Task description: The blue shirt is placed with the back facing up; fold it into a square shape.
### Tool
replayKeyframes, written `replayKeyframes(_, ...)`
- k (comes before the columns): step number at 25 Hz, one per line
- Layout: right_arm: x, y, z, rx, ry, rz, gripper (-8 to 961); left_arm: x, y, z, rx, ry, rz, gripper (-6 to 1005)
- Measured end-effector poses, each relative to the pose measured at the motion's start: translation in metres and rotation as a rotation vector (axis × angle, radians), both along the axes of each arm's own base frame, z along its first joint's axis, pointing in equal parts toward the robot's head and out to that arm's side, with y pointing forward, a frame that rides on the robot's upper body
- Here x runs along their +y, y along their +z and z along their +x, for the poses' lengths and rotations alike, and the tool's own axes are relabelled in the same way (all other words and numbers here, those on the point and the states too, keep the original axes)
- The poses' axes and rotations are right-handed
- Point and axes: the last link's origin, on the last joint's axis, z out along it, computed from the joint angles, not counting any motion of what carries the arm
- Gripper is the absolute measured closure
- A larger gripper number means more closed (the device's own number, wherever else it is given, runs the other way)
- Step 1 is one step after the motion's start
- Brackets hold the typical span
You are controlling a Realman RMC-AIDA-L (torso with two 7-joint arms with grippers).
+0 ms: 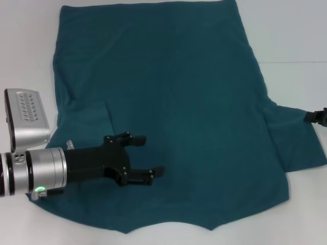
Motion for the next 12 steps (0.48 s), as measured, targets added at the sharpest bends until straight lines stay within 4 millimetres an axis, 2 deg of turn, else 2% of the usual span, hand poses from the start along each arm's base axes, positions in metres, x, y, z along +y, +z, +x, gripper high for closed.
replayKeyframes(12, 0.014, 0.018, 0.001, -0.073, 0.010, 0.047, 946, 0.000, -0.001, -0.001, -0.016, 0.033, -0.001, 49)
